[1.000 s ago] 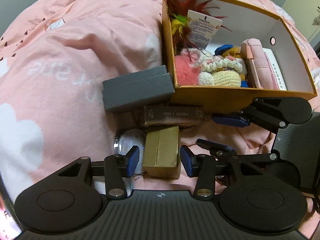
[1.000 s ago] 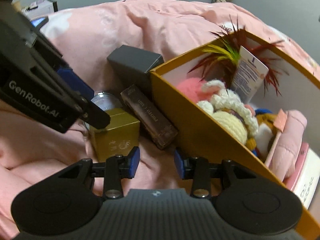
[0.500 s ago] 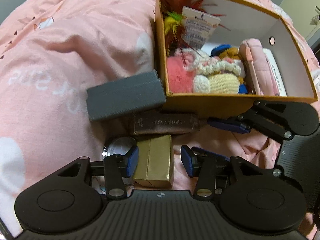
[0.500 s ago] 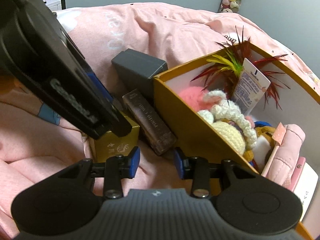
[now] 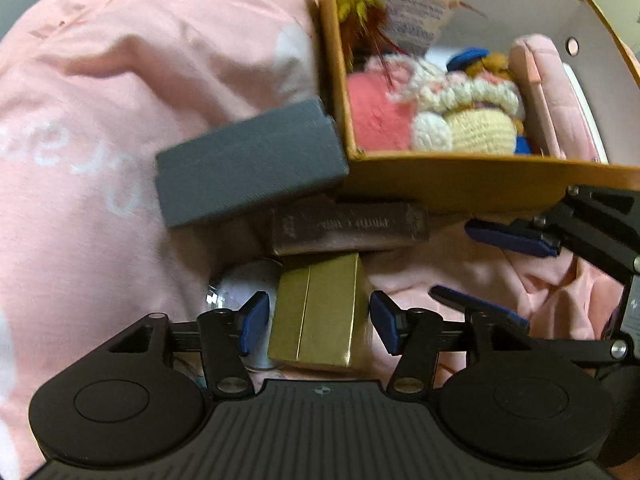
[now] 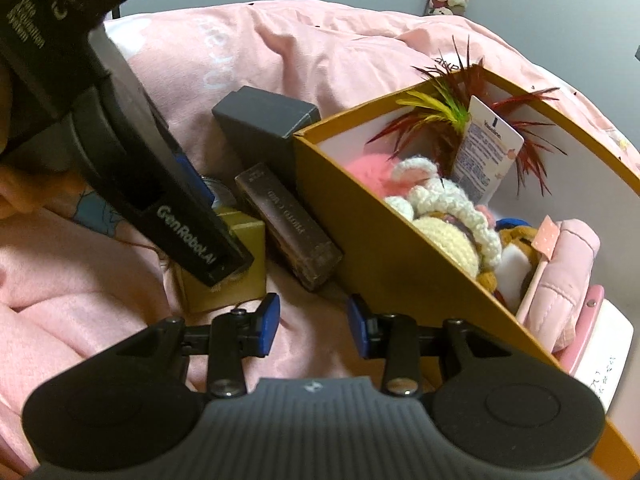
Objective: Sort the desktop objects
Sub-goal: 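Grasp the small gold box with the left gripper, then lift the gold box with the left gripper while the right grasps the brown photo-card box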
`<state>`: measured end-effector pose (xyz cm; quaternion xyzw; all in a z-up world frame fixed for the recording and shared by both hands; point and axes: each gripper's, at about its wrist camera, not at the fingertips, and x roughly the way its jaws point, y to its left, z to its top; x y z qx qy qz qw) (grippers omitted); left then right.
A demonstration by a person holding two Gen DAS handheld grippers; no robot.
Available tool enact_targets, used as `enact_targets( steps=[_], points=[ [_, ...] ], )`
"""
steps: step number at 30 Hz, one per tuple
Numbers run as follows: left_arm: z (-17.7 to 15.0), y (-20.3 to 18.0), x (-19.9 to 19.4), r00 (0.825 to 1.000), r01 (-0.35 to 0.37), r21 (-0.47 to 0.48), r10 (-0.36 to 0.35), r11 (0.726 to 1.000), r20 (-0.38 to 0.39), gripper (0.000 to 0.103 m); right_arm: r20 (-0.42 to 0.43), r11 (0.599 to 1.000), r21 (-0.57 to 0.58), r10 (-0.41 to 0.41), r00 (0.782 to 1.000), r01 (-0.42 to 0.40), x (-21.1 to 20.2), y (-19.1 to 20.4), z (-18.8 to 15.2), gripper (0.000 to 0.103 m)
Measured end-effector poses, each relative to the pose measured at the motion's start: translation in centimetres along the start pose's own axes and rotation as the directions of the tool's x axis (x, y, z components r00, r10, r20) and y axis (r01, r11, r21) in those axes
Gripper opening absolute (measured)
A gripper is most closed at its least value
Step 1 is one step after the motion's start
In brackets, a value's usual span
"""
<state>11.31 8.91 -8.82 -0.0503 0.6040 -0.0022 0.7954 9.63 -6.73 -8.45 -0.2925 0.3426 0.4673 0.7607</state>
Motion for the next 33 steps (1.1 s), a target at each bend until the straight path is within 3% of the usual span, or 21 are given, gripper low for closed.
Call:
enact_targets(
  steps=[3, 11, 18, 21, 24, 27, 33],
  points=[
    [-0.4, -0.2, 0.2, 1.000, 0.007, -0.006, -0.007, 1.000, -0.007, 0.060, -0.002, 1.000, 0.010, -0.003, 1.000, 0.003, 0.0, 0.0, -0.1, 0.040],
    [-1.4, 0.0, -1.4, 0.998, 0.015, -0.039, -0.012, 0.999, 0.069, 0.057, 0.034, 1.000, -0.001, -0.005, 0.999, 0.005, -0.8, 0.1, 0.0, 0.040],
    [-2.6, 0.8, -4.7, 0.986, 0.006, -0.096, 0.010, 0.995, 0.168, 0.057, 0.102, 0.990, -0.139, 0.005, 0.995, 0.009, -2.3, 1.9, 0.7, 0.040],
    [-2.5, 1.2, -6.0, 0.980, 0.000, -0.117, 0.024, 0.993, 0.199, 0.057, 0.109, 0.963, -0.266, -0.014, 0.994, 0.043, -2.2, 3.3, 1.1, 0.040],
    [-2.4, 1.9, -7.1, 0.973, -0.017, -0.128, 0.046, 0.992, 0.226, 0.057, 0.130, 0.903, -0.417, -0.049, 0.990, 0.100, -1.7, 4.8, 1.3, 0.039],
    [-2.3, 2.1, -7.3, 0.968, -0.031, -0.143, 0.065, 0.989, 0.241, 0.057, 0.119, 0.875, -0.472, -0.055, 0.991, 0.105, -0.9, 5.3, 1.8, 0.039],
    [-2.7, 2.8, -7.2, 0.968, -0.032, -0.153, 0.069, 0.988, 0.240, 0.057, 0.078, 0.817, -0.549, -0.156, 0.985, 0.174, 1.3, 6.5, 2.0, 0.036]
  ],
)
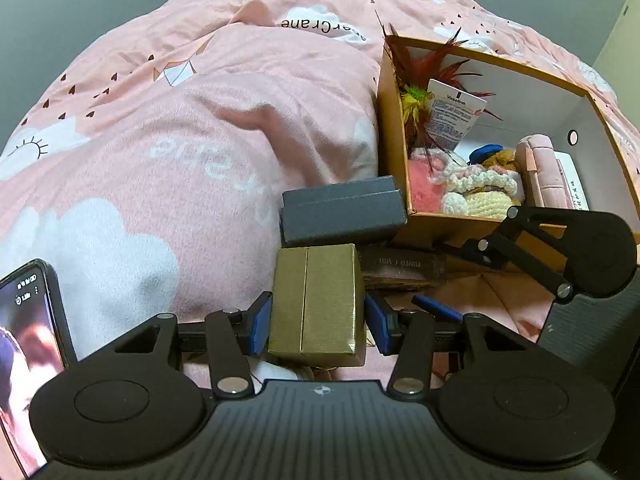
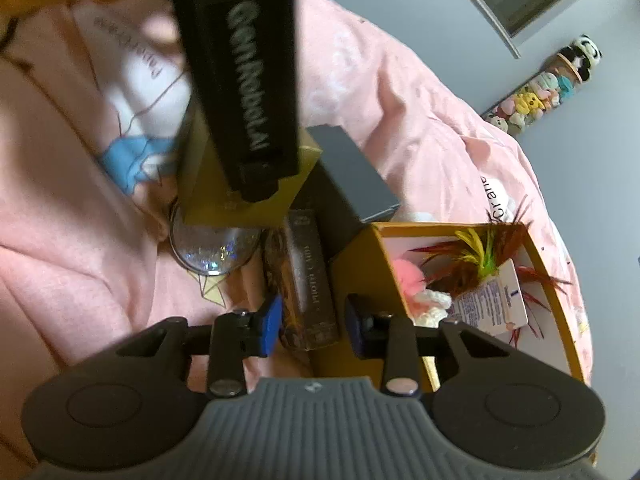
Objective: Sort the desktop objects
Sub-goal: 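Lift the gold box with the left gripper while the right grasps the brown photo-card box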
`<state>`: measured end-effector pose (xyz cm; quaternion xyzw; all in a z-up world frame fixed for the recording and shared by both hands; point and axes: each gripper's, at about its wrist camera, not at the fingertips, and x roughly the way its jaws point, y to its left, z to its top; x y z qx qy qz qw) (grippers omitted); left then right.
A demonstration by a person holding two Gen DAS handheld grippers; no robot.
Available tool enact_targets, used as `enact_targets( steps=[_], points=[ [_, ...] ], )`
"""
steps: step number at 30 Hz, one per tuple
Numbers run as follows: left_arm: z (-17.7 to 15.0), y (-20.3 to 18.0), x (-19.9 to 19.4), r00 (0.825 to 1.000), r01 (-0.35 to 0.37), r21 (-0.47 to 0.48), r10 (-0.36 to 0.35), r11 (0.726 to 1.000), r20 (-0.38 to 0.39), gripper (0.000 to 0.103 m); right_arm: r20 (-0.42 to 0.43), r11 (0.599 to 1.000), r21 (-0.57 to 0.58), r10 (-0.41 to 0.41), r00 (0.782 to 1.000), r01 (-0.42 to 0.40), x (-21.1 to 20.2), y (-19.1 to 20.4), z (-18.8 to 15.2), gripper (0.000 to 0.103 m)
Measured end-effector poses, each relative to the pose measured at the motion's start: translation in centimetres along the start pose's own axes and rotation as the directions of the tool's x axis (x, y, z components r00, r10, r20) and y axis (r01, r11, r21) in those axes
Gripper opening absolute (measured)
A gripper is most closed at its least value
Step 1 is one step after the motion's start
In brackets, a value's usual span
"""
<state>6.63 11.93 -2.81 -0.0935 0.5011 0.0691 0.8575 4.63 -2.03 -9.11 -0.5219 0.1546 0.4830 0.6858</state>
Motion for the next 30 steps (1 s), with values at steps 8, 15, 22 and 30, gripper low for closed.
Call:
enact_targets(
  steps=[8, 15, 22, 30],
  points=[
    [-0.1, 0.6, 0.2, 1.000, 0.012, -0.016, -0.012, 1.000, -0.004, 0.057, -0.079, 1.000, 0.019, -0.020, 0.997, 0.022, 1.0, 1.1, -0.3, 0.033],
    [-0.3, 0.3, 0.6, 1.000, 0.009, -0.005, -0.009, 1.000, -0.013, 0.057, -0.087, 0.990, 0.103, 0.106, 0.991, -0.097, -0.1, 0.9, -1.2, 0.010],
    [-0.4, 0.3, 0.7, 1.000, 0.005, -0.004, -0.005, 1.000, -0.016, 0.057, 0.004, 0.996, 0.093, 0.018, 1.000, -0.018, -1.9, 0.6, -1.3, 0.011],
    [-0.6, 0.7, 0.8, 0.999, -0.038, -0.032, 0.036, 0.999, -0.040, 0.057, 0.095, 0.978, -0.199, -0.044, 0.994, 0.063, -0.9, 1.6, 0.9, 0.033]
  ],
)
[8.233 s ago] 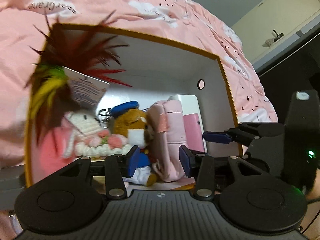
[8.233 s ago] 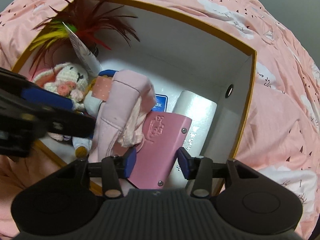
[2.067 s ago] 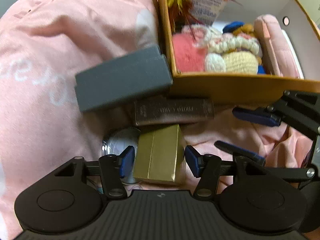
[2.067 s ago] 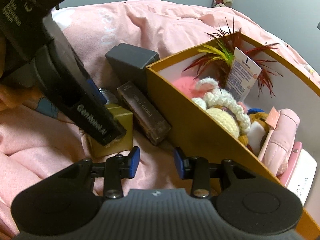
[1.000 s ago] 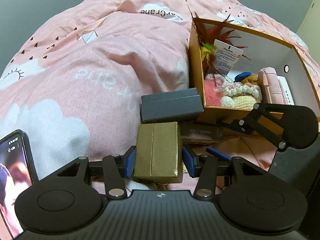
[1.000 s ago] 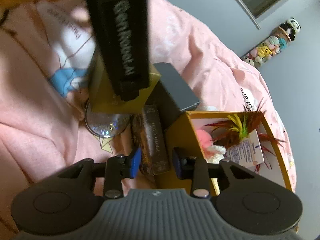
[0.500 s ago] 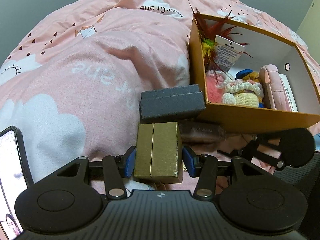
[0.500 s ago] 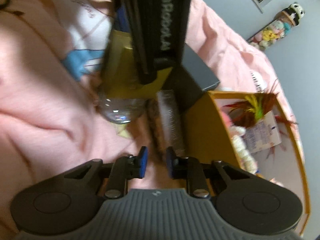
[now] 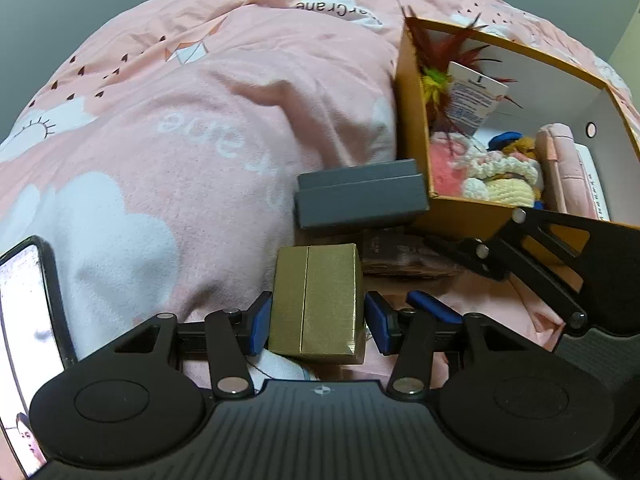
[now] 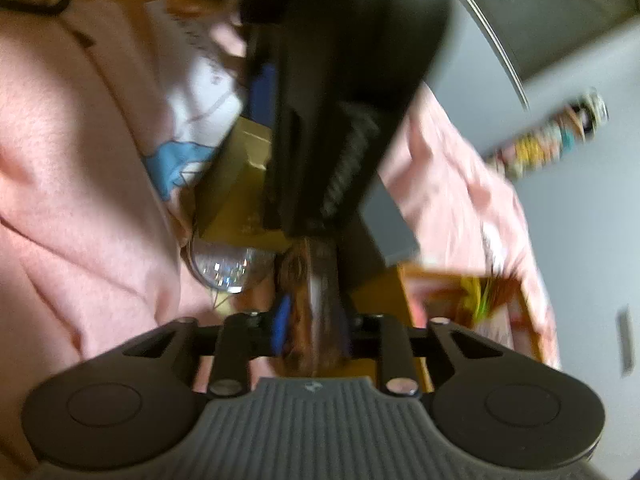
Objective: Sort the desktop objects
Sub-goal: 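Lift the gold box with the left gripper while the right grasps the brown photo-card box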
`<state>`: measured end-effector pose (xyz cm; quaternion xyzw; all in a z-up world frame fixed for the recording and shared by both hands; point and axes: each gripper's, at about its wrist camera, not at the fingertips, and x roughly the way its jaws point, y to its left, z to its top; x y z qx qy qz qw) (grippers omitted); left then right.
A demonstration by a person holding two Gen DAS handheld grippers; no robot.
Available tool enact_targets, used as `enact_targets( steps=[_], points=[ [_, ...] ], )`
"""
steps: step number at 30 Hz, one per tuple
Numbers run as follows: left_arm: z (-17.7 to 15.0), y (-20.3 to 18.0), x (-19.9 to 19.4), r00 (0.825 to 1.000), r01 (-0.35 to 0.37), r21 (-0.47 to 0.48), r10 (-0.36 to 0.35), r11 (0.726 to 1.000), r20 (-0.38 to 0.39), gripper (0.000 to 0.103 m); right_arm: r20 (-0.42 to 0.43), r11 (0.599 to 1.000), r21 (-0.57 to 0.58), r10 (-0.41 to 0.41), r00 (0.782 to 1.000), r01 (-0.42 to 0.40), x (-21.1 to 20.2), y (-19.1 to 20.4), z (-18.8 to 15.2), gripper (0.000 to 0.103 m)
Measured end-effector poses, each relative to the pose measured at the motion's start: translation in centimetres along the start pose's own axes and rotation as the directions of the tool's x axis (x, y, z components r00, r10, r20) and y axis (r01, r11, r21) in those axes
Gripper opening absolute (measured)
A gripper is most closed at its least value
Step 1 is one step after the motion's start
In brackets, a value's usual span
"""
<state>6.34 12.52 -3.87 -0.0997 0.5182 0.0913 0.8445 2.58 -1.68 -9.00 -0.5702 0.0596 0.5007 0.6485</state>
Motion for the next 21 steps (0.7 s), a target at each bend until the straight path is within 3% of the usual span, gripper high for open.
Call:
enact_targets(
  steps=[4, 10, 15, 19, 21],
  points=[
    [0.0, 0.4, 0.1, 1.000, -0.002, -0.016, 0.002, 1.000, -0.004, 0.057, -0.001, 0.994, -0.109, -0.015, 1.000, 0.015, 1.2, 0.6, 0.6, 0.034],
    [0.1, 0.8, 0.2, 1.000, 0.006, -0.033, -0.007, 0.999, -0.006, 0.057, -0.021, 0.986, -0.161, -0.046, 0.999, 0.042, 3.2, 0.7, 1.3, 0.038],
    [0.1, 1.1, 0.2, 1.000, 0.026, -0.044, -0.026, 0.999, -0.006, 0.057, -0.056, 0.995, -0.104, 0.001, 0.998, -0.007, 4.3, 0.0, 1.1, 0.039],
    [0.1, 1.0, 0.2, 1.000, 0.026, -0.034, -0.026, 0.999, -0.002, 0.057, -0.054, 0.996, -0.063, 0.060, 0.997, -0.063, 3.1, -0.7, 0.6, 0.027],
    [0.0, 0.8, 0.2, 1.000, 0.024, -0.027, -0.024, 0.999, -0.002, 0.057, -0.064, 0.994, -0.012, 0.105, 0.992, -0.106, 2.7, -1.4, 0.3, 0.027]
  ],
)
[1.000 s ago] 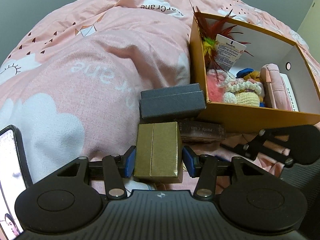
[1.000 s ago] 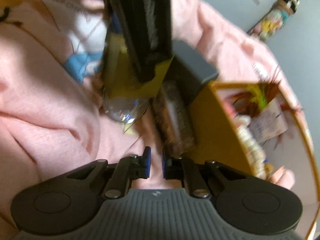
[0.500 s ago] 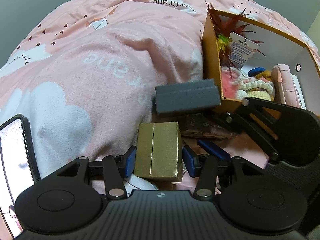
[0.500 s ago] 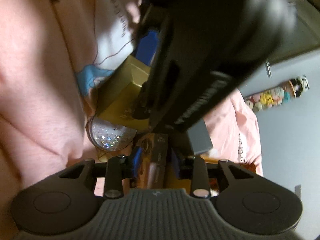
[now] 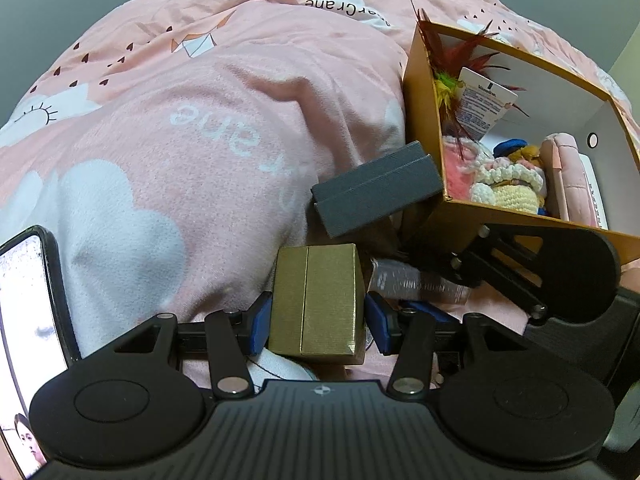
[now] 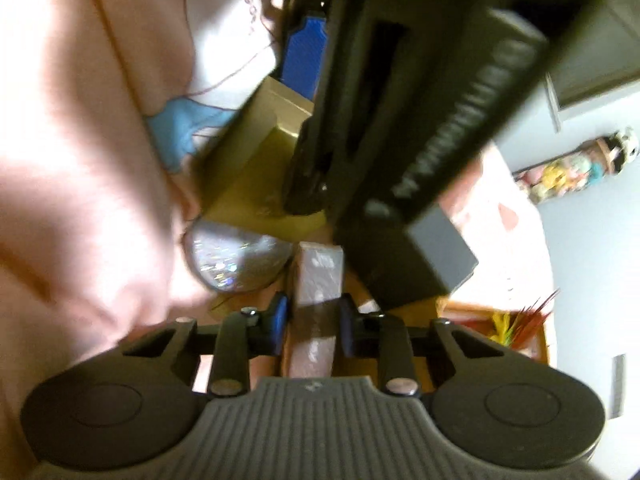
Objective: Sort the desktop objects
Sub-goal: 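Lift the gold box with the left gripper while the right grasps the brown photo-card box, then carry the gold box and photo-card box over the orange box with both grippers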
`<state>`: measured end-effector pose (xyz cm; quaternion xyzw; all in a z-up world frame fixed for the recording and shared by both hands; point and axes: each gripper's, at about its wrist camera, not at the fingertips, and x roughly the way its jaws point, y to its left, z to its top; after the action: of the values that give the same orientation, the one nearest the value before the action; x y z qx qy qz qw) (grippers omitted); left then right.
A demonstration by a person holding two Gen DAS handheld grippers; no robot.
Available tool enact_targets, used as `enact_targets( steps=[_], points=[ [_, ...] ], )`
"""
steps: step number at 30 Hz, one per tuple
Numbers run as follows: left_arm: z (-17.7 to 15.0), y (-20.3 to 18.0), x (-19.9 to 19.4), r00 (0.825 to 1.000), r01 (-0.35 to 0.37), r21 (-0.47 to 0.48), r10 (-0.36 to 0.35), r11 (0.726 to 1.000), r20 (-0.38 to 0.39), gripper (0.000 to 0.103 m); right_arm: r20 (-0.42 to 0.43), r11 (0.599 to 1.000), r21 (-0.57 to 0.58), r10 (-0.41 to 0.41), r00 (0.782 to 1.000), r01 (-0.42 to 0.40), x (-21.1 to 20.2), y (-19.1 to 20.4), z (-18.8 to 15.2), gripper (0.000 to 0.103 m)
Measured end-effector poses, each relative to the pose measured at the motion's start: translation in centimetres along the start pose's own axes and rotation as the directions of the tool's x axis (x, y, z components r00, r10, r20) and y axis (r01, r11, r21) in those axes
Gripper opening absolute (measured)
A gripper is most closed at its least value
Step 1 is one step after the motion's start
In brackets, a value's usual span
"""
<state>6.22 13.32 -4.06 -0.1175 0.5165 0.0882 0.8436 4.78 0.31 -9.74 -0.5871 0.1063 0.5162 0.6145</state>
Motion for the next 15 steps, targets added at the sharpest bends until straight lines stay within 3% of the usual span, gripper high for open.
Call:
enact_targets(
  steps=[11, 15],
  points=[
    [-0.3, -0.6, -0.1, 1.000, -0.013, 0.029, 0.012, 0.999, 0.011, 0.057, -0.015, 0.979, 0.201, 0.016, 1.000, -0.013, -0.6, -2.4, -0.6, 0.024],
    [-0.5, -1.5, -0.3, 1.000, 0.015, 0.060, -0.017, 0.998, 0.019, 0.057, -0.007, 0.920, 0.380, 0.109, 0.994, -0.098, -2.7, -5.2, -2.1, 0.024]
  ],
)
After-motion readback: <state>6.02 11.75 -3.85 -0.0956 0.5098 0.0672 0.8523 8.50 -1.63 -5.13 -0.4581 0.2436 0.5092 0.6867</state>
